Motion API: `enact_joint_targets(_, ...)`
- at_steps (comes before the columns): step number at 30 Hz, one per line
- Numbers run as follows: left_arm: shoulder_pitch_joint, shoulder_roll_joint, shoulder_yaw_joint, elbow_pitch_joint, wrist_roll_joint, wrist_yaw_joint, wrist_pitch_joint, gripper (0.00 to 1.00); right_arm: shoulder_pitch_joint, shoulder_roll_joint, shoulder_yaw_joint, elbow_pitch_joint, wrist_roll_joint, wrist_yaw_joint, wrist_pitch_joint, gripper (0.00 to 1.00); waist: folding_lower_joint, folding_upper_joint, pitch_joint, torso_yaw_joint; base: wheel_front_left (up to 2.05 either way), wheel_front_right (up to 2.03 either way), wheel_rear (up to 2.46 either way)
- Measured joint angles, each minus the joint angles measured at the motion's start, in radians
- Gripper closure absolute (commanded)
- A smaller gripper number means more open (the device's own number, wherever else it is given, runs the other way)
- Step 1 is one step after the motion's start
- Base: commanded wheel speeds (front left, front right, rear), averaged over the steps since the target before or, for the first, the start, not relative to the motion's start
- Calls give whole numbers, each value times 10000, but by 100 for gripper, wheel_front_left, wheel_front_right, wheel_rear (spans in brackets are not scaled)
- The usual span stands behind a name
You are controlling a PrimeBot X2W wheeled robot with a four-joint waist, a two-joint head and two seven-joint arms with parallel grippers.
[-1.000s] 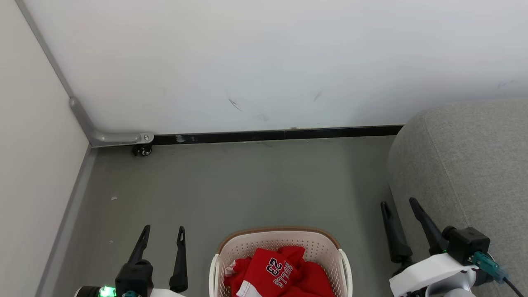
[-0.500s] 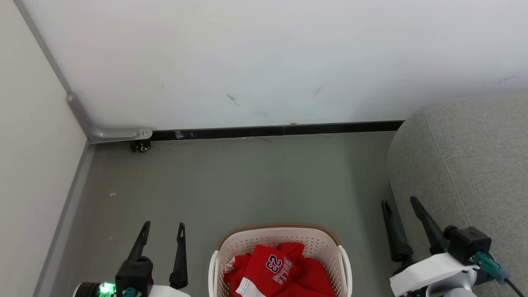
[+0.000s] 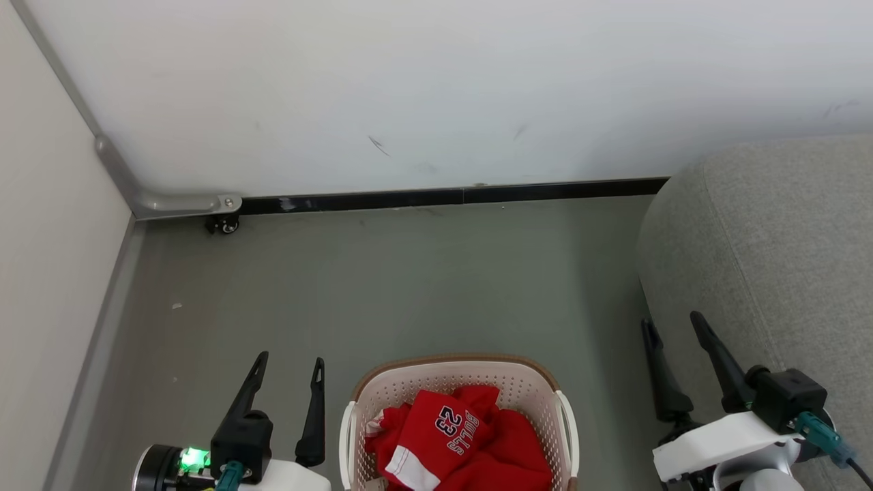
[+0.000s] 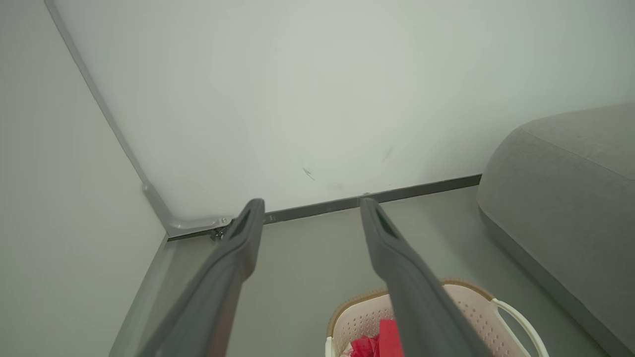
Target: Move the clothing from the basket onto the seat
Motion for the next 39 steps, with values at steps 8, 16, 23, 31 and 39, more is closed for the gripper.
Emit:
enact_joint_targets(8,-373,6,-278,217,105,-247,0,0,-108,4,-128,-267,-42,0,-59,0,0,0,366,-106,0,0,0)
enact_joint_targets(16,-918,33,-560,449,351,-458,0,0,-218,8,-245,-614,-42,0,-174,0,0,0,913,-266,0,0,0)
enact_joint_targets(23,-1335,42,-673,734,437,-537,-2,0,-641,8,-343,-943,-42,0,-188,0,0,0,1509,-427,0,0,0)
enact_joint_targets(31,-1820,77,-700,1189,612,-539,-10,0,-1072,8,-242,-1152,-13,0,-265,0,0,0,2286,-637,0,0,0)
enact_joint_targets(39,-2353,130,-819,1753,811,-625,-10,0,-1452,6,-240,-1287,-13,0,-297,0,-1,0,3023,-891,0,0,0)
